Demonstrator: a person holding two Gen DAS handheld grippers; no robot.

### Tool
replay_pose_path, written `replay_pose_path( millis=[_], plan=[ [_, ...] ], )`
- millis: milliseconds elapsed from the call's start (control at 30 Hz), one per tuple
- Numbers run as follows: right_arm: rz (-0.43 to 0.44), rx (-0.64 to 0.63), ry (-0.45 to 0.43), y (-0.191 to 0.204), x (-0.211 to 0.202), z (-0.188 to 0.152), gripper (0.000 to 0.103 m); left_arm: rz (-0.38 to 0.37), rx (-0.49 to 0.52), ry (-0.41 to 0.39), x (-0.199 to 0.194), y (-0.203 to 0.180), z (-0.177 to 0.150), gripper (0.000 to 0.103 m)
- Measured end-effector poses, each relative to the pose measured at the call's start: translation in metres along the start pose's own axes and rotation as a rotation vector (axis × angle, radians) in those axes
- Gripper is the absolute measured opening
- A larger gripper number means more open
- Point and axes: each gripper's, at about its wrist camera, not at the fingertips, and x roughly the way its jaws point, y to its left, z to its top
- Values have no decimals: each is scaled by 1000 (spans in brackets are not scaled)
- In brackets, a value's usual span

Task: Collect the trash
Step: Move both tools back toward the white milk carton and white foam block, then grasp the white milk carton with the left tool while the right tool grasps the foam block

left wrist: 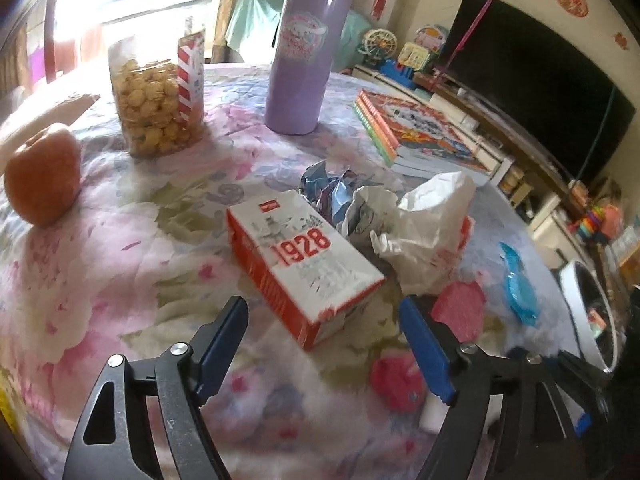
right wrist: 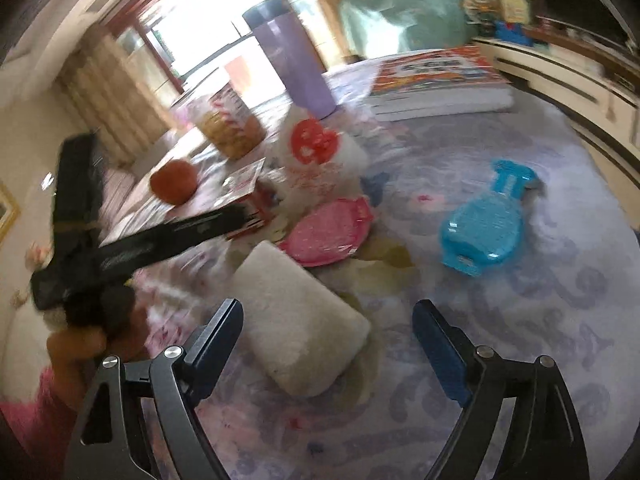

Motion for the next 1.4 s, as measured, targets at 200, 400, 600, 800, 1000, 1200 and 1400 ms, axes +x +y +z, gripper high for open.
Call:
replay_pose_path(
  millis=[200,400,600,800,1000,1200,1400],
  plan=[
    [-11,-123,37,15,4,-3,89,44,24,-6,14,-10,5,67],
    [-62,-218,51,28,11,-5,85,0,64,-25,-4,4,-8,51],
    [-57,-134,37,22,-1,-10,67,-114,119,-4,-40,20,-32,51],
    [1,-74,34,25,-24,-30,73,-182,211,82,-60,32,-67,51],
    [-52,-215,43,36,-24,-32,89,-115,171,80,-70,36,-81,70],
    [-94,-328,74,46,-11,-32,87,-13,146,-3,-77,14,-84,77],
    [-118,-210,55,35,-17,-40,65,-13,132,5,-65,3,-88,48]
  ],
)
